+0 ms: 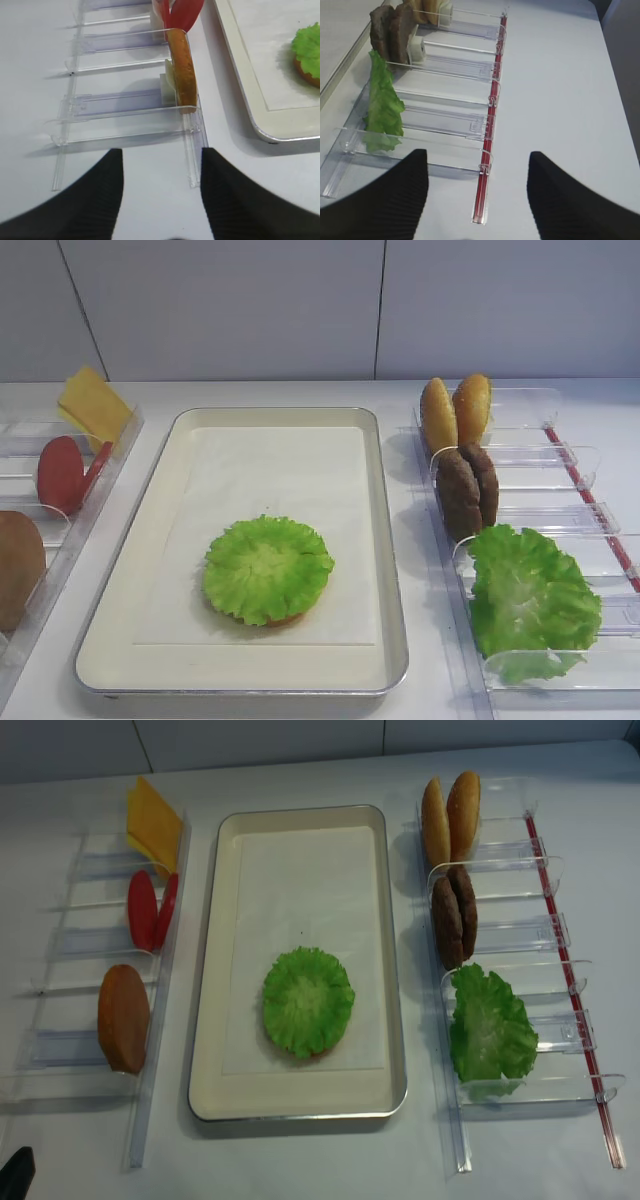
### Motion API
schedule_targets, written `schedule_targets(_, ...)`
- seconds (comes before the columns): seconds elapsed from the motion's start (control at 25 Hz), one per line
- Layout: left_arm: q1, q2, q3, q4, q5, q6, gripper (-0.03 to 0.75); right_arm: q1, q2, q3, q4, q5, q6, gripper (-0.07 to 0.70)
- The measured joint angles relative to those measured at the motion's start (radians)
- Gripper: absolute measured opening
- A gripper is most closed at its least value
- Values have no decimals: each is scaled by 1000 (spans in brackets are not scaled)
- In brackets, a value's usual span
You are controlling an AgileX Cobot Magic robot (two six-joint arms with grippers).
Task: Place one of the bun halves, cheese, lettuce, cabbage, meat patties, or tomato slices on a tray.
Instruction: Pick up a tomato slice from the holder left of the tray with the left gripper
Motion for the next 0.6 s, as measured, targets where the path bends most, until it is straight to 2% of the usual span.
schedule_targets(0.6, 0, 0, 0, 0, 0, 0, 349, 0, 0, 0, 0, 0, 0, 454)
